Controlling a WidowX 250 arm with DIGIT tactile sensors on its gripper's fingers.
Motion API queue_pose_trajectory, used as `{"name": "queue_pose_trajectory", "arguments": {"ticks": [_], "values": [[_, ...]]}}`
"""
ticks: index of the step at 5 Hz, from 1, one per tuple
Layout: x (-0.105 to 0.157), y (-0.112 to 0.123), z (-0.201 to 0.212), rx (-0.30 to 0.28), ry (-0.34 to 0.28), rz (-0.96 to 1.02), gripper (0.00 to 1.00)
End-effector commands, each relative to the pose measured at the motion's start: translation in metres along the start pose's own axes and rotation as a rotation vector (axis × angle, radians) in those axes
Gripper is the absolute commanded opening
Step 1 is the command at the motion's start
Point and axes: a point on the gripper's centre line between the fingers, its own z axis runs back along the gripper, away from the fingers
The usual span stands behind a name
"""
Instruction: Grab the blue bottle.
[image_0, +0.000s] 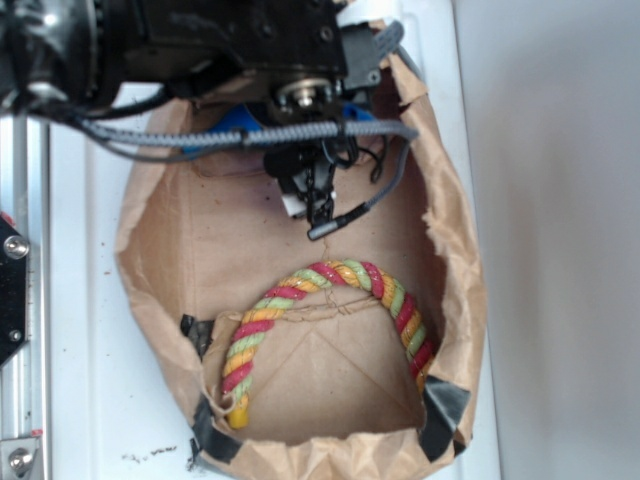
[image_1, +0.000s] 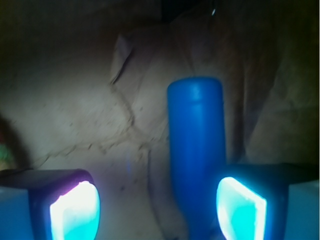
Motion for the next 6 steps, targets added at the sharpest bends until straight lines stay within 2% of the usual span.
{"name": "queue_pose_trajectory", "arguments": {"ticks": [1,2,3,4,5,6], "values": [[0.015,0.022,0.002,0.123,-0.133,0.061,1.00],[0.013,0.020,-0.013,0.153,-0.144,0.053,1.00],[0.011,0.014,-0.031,0.145,-0.143,0.040,1.00],[0.007,0.005,-0.037,0.078,-0.123,-0.033,1.00],[0.003,-0.002,-0.041,-0.014,-0.085,-0.103,1.00],[0.004,-0.003,-0.038,-0.045,-0.069,-0.126,0.00]]}}
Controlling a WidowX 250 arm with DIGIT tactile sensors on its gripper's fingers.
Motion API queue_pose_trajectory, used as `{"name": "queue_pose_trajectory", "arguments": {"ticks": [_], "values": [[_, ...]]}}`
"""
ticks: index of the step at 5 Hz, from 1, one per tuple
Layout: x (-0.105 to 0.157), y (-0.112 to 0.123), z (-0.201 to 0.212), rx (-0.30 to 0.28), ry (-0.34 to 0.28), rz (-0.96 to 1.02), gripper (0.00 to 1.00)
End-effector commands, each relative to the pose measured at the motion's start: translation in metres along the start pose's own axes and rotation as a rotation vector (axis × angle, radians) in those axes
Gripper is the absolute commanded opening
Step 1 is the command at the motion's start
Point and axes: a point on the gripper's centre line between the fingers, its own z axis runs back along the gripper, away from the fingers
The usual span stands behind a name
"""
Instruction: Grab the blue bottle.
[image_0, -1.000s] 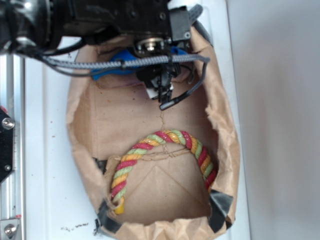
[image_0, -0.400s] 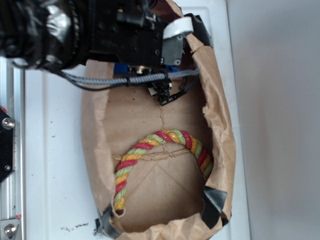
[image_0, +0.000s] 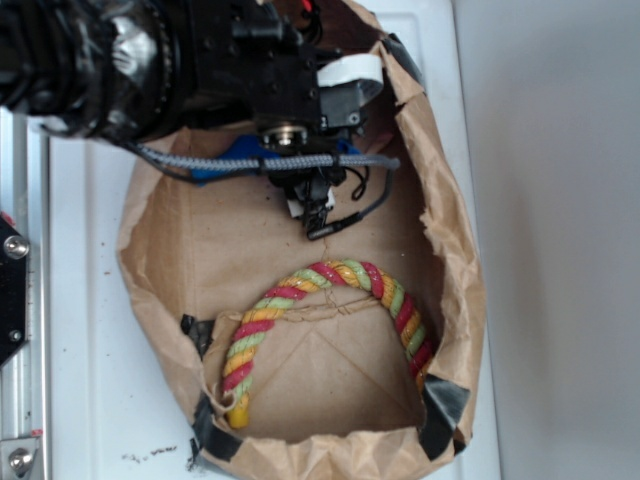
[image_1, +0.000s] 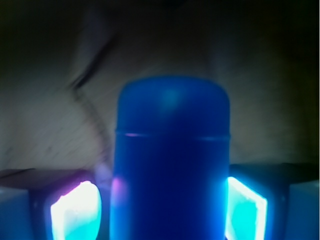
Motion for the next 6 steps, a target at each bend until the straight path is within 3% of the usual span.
{"name": "queue_pose_trajectory", "arguments": {"ticks": [1,2,4,5,6], "values": [[0.008,0.006,0.030,-0.061,-0.001,-0.006,0.00],[0.007,0.005,0.060,-0.098,-0.017,-0.008,0.00],[-0.006,-0.013,0.153,-0.252,-0.036,-0.032,0.00],[-0.009,-0.038,0.173,-0.273,-0.033,-0.073,0.00],[-0.003,-0.061,0.184,-0.243,-0.030,-0.105,0.00]]}}
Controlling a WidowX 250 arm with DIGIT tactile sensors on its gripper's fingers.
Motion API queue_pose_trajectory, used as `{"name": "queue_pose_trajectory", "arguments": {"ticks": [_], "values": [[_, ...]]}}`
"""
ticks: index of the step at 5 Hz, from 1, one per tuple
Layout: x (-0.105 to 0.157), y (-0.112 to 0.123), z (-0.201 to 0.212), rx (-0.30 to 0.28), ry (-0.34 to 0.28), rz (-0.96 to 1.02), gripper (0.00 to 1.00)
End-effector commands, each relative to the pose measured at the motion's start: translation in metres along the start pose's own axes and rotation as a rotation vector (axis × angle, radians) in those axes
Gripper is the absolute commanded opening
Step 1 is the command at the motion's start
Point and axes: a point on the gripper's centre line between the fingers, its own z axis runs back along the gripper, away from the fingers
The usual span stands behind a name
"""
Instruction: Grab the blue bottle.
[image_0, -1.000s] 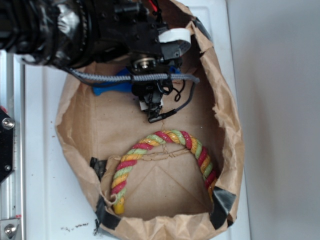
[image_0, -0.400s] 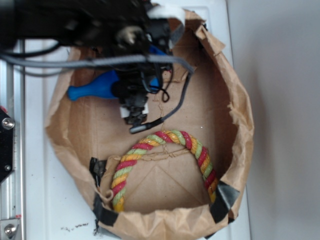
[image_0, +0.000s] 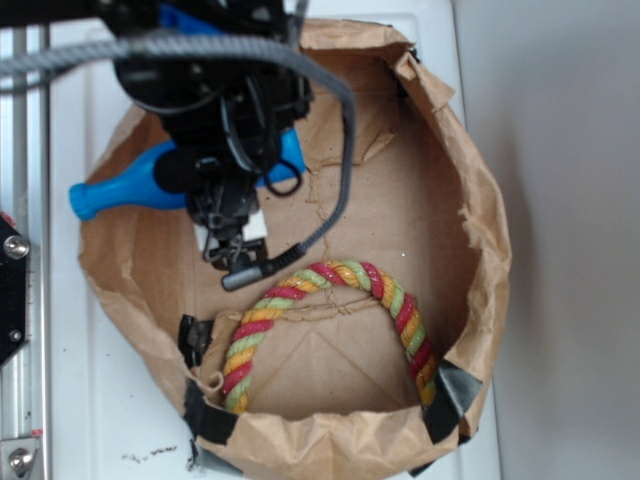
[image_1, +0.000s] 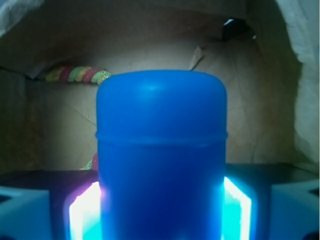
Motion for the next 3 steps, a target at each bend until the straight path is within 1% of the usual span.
{"name": "queue_pose_trajectory", "arguments": {"ticks": [1,2,3], "values": [[0.023,-0.036,0.026,0.046,-0.068,-0.035,0.00],[0.029,-0.043,0.018,0.085,-0.096,-0.023,0.00],[0.028,-0.042,0.013,0.123,-0.111,-0.054,0.10]]}}
